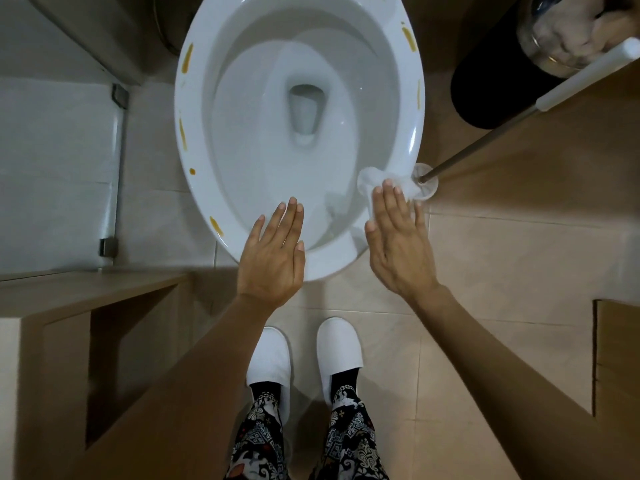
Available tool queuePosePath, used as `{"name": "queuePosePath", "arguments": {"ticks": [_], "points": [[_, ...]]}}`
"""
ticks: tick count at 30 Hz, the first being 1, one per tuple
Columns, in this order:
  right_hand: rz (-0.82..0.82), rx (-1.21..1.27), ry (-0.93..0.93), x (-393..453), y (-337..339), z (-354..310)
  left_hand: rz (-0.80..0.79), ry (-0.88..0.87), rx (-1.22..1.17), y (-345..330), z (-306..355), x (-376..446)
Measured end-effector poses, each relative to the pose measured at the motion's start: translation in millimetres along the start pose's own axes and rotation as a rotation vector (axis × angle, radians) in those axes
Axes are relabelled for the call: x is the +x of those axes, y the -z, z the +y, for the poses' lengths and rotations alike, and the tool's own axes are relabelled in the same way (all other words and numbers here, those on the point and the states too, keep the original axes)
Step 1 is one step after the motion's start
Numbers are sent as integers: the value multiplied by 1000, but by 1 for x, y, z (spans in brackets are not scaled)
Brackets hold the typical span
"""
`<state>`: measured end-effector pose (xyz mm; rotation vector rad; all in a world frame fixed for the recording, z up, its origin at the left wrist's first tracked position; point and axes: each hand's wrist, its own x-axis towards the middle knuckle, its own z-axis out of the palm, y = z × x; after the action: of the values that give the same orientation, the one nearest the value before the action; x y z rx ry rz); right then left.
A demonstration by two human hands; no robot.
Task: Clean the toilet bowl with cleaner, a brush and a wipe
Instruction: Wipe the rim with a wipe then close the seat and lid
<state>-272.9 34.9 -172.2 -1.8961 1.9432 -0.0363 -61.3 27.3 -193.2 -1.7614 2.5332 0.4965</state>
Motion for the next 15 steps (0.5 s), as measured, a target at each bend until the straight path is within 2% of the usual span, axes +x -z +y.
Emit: {"name": "queuePosePath", "arguments": {"ticks": [5,11,15], "points": [[-60,39,63,-22,-5,-5,-14,-5,-4,0,-1,0],[-10,-35,24,25,12,17,-38,-2,2,1,0,1],[15,-4,-2,23,9,11,-49,4,6,3,-1,1]]}}
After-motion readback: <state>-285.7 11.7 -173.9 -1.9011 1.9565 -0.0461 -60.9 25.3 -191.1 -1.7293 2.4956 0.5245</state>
